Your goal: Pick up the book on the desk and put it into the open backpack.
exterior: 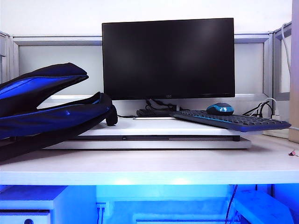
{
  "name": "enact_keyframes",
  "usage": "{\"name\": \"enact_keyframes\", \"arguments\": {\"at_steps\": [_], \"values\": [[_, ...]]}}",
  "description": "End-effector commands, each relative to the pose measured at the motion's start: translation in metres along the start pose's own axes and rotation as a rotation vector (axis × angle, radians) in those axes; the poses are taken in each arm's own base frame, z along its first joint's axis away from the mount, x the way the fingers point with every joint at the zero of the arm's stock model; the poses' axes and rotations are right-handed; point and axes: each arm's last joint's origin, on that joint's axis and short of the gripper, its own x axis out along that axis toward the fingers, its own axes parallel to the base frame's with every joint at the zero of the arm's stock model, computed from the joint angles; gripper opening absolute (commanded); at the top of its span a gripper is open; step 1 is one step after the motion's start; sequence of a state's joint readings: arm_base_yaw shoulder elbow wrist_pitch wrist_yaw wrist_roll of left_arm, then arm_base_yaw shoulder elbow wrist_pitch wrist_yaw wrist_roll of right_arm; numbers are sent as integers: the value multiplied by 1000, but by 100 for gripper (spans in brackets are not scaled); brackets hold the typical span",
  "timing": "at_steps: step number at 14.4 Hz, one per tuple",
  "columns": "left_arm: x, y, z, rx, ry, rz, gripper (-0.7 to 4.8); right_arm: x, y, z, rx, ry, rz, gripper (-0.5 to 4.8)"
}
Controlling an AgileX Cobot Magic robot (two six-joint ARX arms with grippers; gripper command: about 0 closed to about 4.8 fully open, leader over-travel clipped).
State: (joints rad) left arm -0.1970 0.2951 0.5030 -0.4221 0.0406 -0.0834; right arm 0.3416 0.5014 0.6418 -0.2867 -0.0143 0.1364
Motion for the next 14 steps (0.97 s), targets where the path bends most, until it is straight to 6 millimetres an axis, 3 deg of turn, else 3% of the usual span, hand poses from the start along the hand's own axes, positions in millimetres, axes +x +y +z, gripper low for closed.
{"name": "enact_keyframes", "arguments": {"at_steps": [1, 4, 5, 9, 11, 12, 14], "values": [[-8, -1, 4, 1, -68, -36, 394, -5, -2, -13, 25, -75, -12, 197], [-24, -1, -7, 2, -153, -36, 393, -14, -5, -31, 25, -99, -27, 196], [-32, 0, -21, -26, -182, -38, 278, -20, -12, -68, 32, -101, -72, 148], [-28, 2, -27, -88, -169, 1, 238, -10, -15, -93, 48, -46, -79, 147], [-23, 3, -33, -89, -150, 10, 165, -8, -16, -102, 48, -33, -82, 109], [-12, 4, -46, -90, -123, 12, 46, -5, -19, -121, 47, -20, -83, 70], [-9, 5, -51, -83, -106, 15, 9, -3, -21, -134, 50, -14, -81, -7]]}}
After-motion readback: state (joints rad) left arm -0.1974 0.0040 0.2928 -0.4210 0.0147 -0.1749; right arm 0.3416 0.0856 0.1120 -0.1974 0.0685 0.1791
